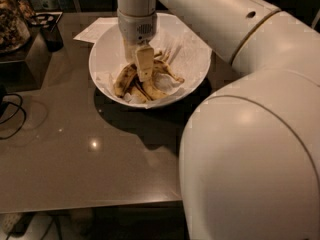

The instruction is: Pick banana from white bowl

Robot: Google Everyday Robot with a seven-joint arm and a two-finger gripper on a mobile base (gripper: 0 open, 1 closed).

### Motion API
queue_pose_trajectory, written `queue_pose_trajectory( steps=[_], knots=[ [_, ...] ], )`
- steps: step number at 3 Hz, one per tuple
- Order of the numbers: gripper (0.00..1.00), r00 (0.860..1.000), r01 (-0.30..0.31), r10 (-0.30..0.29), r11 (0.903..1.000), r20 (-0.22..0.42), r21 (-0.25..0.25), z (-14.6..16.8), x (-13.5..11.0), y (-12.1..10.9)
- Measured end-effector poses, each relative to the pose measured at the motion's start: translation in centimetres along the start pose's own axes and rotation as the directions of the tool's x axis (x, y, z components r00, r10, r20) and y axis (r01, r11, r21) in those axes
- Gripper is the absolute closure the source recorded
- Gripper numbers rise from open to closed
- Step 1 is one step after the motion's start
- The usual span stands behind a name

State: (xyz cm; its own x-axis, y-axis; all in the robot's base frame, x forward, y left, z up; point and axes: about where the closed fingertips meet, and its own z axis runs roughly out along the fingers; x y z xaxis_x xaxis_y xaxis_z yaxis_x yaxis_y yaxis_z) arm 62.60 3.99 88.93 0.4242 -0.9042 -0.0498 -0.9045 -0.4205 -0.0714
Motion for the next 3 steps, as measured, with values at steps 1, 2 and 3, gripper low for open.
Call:
queue_pose_trajectory(
  steps=[1, 2, 3],
  knots=[
    [0.47, 1.0, 0.011, -0.011, 0.9995, 0.003, -0.031, 1.4, -0.4, 0.4],
    [0.7, 1.0, 0.013, -0.013, 0.999, 0.005, -0.042, 1.7, -0.5, 0.6],
    [0.93, 1.0, -0.011, 0.011, 0.9999, 0.007, -0.012, 1.7, 0.3, 1.6]
  ],
)
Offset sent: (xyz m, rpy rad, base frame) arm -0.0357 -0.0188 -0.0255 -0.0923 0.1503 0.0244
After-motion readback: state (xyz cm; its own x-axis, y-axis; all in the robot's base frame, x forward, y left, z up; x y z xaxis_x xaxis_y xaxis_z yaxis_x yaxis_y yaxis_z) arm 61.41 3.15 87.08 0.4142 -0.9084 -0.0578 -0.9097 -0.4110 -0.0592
